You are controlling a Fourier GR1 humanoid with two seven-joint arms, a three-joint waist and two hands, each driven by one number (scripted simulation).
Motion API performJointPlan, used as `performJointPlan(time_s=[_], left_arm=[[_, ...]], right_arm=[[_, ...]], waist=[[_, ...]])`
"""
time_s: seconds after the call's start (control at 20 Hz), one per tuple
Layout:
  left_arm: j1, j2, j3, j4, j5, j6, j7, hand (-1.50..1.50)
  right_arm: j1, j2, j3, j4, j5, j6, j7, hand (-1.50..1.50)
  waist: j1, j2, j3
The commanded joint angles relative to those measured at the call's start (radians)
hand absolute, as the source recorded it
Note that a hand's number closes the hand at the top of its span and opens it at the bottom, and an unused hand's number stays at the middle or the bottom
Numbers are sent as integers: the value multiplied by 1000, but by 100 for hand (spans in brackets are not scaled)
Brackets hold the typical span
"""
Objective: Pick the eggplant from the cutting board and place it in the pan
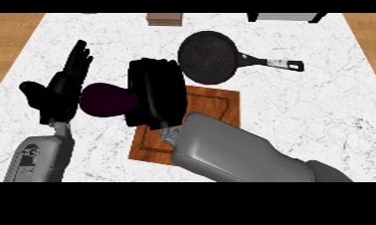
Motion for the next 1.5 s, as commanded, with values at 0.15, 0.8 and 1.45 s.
performJointPlan(time_s=[0.15,0.8,1.45], left_arm=[[17,-4,3,-32,14,-12,4,0],[-35,-21,-28,-53,-12,1,45,0],[-52,-37,-47,-42,-26,3,37,0]], right_arm=[[-3,-46,-189,289,-34,-109,-235,150],[-71,-131,-430,834,-136,-255,-741,150],[-40,-98,-663,979,-390,33,-985,-150]], waist=[[-7,3,0],[32,23,2],[71,40,6]])
